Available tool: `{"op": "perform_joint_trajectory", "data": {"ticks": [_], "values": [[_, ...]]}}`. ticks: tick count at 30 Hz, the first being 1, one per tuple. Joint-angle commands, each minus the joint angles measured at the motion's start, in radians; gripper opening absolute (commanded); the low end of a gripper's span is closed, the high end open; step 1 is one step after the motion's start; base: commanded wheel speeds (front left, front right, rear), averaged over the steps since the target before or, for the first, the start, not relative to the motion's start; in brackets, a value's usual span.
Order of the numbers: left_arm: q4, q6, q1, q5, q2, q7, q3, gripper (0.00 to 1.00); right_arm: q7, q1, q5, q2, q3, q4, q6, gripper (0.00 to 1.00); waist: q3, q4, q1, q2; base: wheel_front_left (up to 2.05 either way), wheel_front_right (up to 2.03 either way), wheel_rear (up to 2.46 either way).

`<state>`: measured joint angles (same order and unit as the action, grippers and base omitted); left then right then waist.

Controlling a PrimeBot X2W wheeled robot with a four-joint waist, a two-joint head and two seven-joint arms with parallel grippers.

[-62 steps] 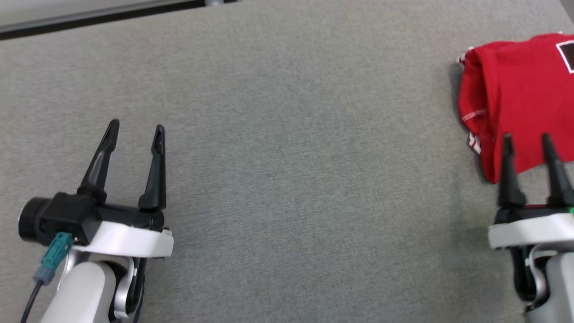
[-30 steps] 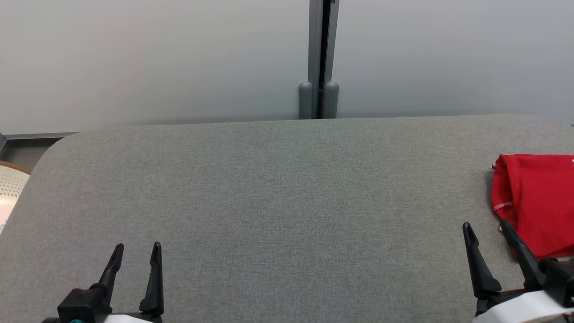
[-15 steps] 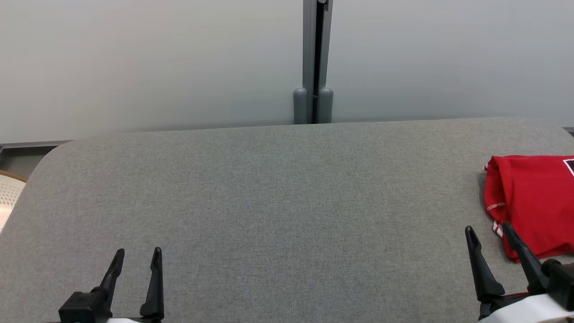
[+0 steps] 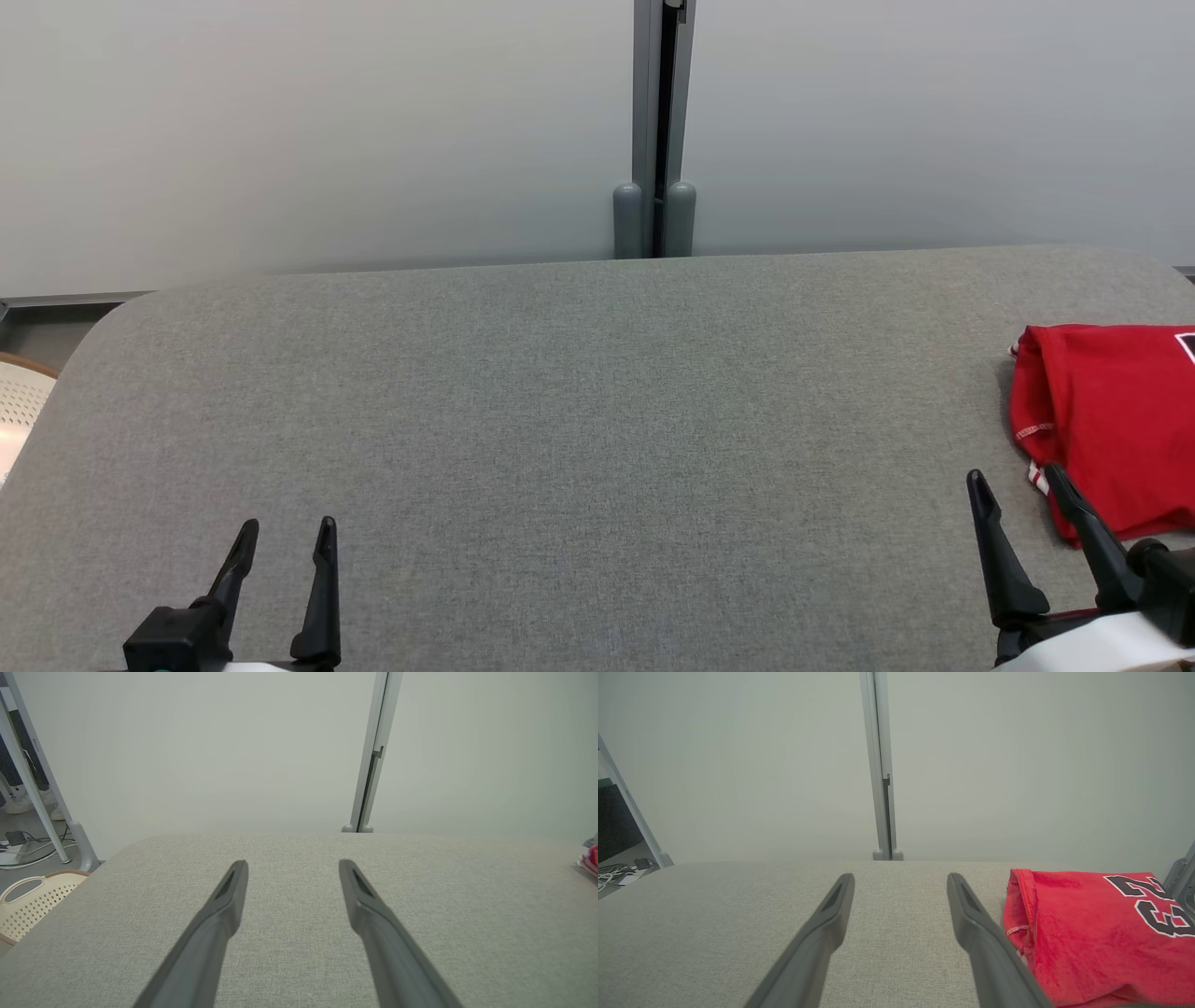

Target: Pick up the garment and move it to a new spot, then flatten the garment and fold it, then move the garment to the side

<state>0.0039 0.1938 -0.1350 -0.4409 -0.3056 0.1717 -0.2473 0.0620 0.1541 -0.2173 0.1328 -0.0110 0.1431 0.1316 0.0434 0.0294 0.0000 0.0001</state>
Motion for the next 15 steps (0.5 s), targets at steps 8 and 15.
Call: {"op": "perform_joint_trajectory", "data": {"ticks": [8, 15], "values": [[0.022, -0.001, -0.011, -0.003, 0.016, 0.003, -0.013, 0.0, -0.001, 0.01, -0.002, -0.01, -0.004, -0.025, 0.0, 0.0, -0.001, 0.0, 0.0, -0.0001, 0.0, 0.0, 0.0], [0.038, -0.028, 0.009, -0.116, 0.037, -0.02, 0.017, 0.0, -0.002, -0.012, -0.138, -0.014, 0.001, -0.059, 0.0, 0.0, -0.004, -0.001, 0.0, -0.0001, 0.0, 0.0, 0.0]]}}
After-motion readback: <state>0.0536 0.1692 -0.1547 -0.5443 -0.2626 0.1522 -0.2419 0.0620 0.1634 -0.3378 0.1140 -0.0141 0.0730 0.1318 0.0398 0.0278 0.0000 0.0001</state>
